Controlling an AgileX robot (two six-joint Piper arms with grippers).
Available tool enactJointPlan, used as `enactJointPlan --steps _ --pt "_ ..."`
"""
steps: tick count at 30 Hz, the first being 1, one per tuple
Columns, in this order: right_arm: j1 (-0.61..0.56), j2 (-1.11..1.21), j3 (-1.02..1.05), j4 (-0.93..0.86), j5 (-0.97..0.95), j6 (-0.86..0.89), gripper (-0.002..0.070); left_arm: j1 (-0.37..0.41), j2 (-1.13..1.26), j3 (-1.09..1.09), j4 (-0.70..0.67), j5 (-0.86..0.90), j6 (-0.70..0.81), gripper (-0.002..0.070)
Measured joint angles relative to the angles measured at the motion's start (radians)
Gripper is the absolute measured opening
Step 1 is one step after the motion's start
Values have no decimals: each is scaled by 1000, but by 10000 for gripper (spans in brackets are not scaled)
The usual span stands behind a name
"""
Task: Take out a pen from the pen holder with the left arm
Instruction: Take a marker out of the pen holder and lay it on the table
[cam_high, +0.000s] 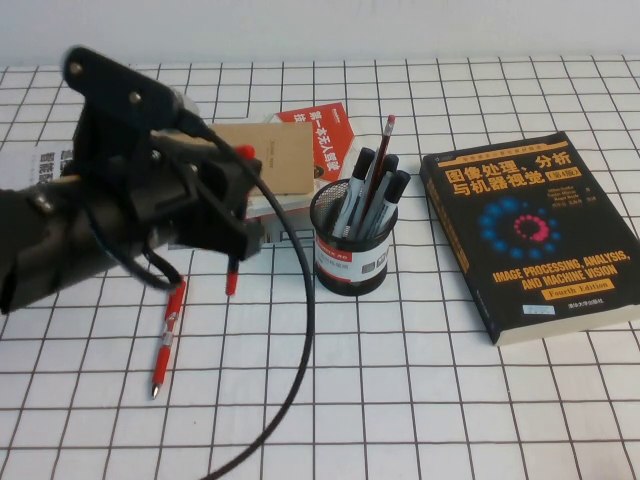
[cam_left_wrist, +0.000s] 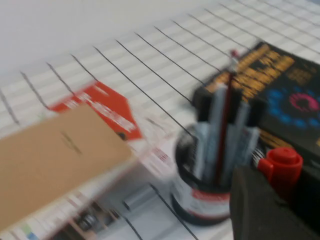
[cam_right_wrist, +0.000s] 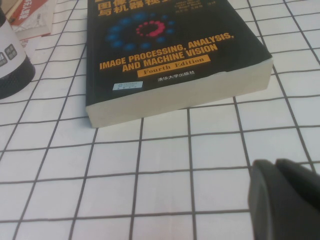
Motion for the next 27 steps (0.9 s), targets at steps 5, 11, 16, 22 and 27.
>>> enactJointPlan --steps 5,11,16,22,27 --pt "0 0 0 0 0 0 -16 2 13 -53 765 317 -749 119" --pt "0 0 0 0 0 0 -16 2 19 -117 1264 534 -1294 119" --pt "0 0 0 0 0 0 -17 2 74 -140 1342 628 -1451 119" --pt "0 0 0 0 0 0 -16 23 221 -226 1343 754 -1501 119" --pt "0 0 0 0 0 0 -16 23 336 -307 1310 795 -1499 119"
